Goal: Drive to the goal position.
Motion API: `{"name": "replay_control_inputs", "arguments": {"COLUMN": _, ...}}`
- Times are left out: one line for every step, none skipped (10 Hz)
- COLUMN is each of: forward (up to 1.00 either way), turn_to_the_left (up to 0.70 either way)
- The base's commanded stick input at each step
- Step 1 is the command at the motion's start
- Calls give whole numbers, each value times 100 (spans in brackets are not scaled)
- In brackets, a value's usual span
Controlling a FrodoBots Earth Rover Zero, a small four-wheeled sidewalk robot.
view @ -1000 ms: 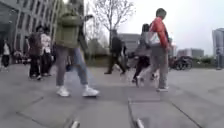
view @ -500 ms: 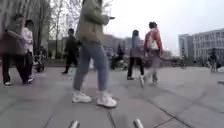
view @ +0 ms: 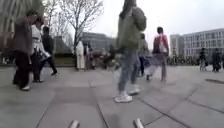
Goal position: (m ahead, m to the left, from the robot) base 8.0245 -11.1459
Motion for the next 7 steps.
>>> {"name": "replay_control_inputs", "arguments": {"forward": 4, "turn_to_the_left": 0}}
{"name": "replay_control_inputs", "arguments": {"forward": 4, "turn_to_the_left": 0}}
{"name": "replay_control_inputs", "arguments": {"forward": 4, "turn_to_the_left": 0}}
{"name": "replay_control_inputs", "arguments": {"forward": 3, "turn_to_the_left": 0}}
{"name": "replay_control_inputs", "arguments": {"forward": 0, "turn_to_the_left": 0}}
{"name": "replay_control_inputs", "arguments": {"forward": 0, "turn_to_the_left": 0}}
{"name": "replay_control_inputs", "arguments": {"forward": 0, "turn_to_the_left": -50}}
